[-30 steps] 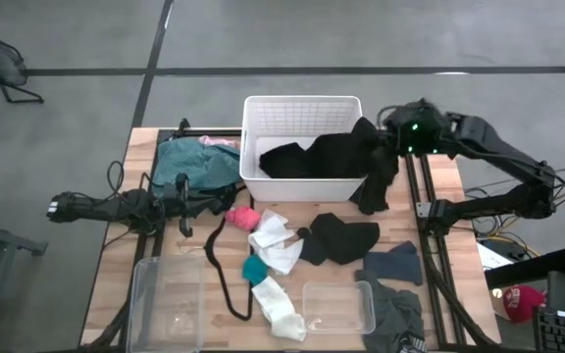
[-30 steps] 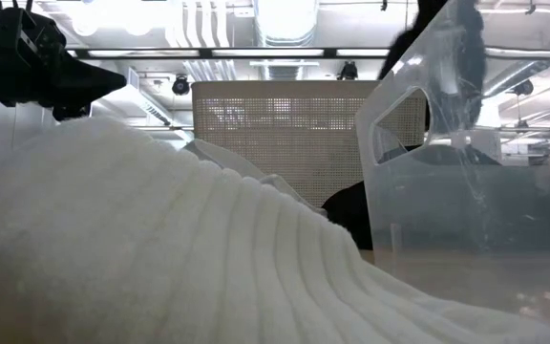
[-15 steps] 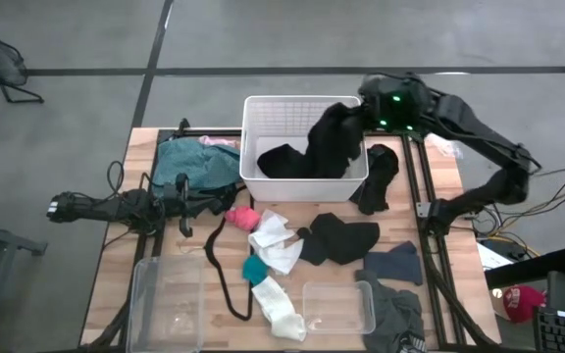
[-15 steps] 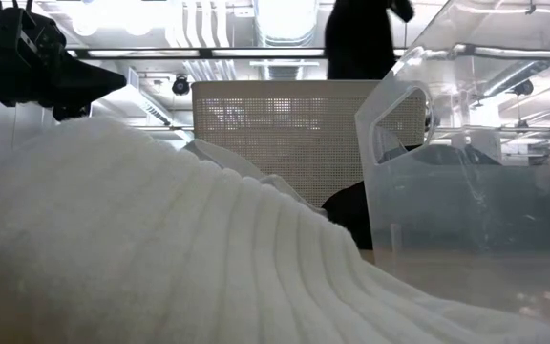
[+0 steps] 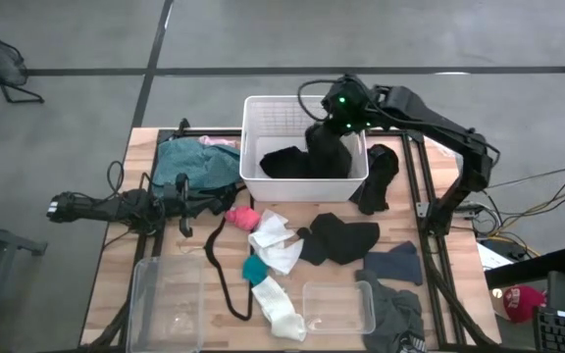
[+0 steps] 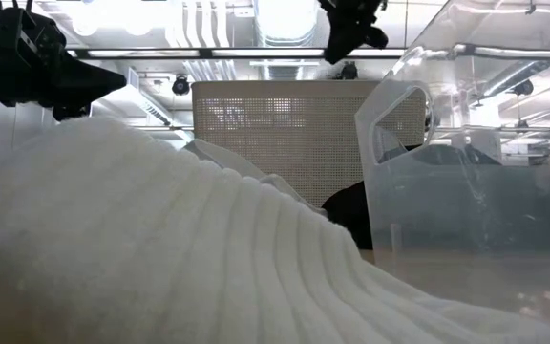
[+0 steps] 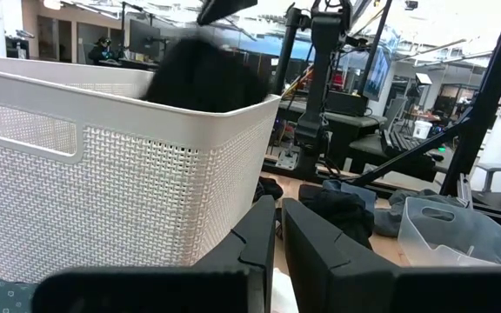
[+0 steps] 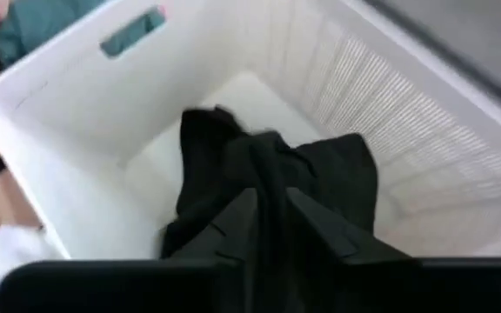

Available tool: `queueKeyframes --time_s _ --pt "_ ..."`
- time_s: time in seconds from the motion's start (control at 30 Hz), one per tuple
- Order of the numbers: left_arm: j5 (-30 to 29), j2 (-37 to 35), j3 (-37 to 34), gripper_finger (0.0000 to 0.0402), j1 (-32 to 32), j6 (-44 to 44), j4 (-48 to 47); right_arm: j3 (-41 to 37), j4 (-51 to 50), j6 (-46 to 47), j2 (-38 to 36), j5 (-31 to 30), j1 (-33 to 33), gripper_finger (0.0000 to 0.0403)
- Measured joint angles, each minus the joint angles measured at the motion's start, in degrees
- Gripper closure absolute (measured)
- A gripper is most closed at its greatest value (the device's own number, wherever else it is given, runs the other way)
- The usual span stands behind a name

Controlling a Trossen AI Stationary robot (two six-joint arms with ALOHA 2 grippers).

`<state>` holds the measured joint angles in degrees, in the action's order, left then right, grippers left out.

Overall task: Pick & Place Cloths
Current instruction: Put the black shirt into the laundry bin, then put the black boxer into the right transparent bin

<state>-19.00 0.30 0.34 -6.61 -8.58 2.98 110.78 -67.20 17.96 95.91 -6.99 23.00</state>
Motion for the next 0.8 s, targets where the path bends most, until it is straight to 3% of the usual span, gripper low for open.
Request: queueKeyframes --time_s 0.17,0.37,0.53,0.8 --pt "0.0 0.0 0.0 0.0371 0.0 0.01 -0.01 2.03 -3.41 0.99 2.31 1.03 -0.33 0.0267" --pt "0.0 -0.01 0.0 0.0371 0.0 0.0 -0.01 1.8 -4.8 1.13 -1.04 1.05 -1.19 0.0196" --pt "0.02 -0.02 0.0 0.0371 0.0 0.02 0.0 -0.09 -6.54 2.67 -6.43 0.99 -2.47 0.0163" --pt "0.0 -0.02 0.0 0.0371 0.0 0.01 0.0 -9.78 -6.4 9.83 -19.29 -0.64 -4.32 0.0136"
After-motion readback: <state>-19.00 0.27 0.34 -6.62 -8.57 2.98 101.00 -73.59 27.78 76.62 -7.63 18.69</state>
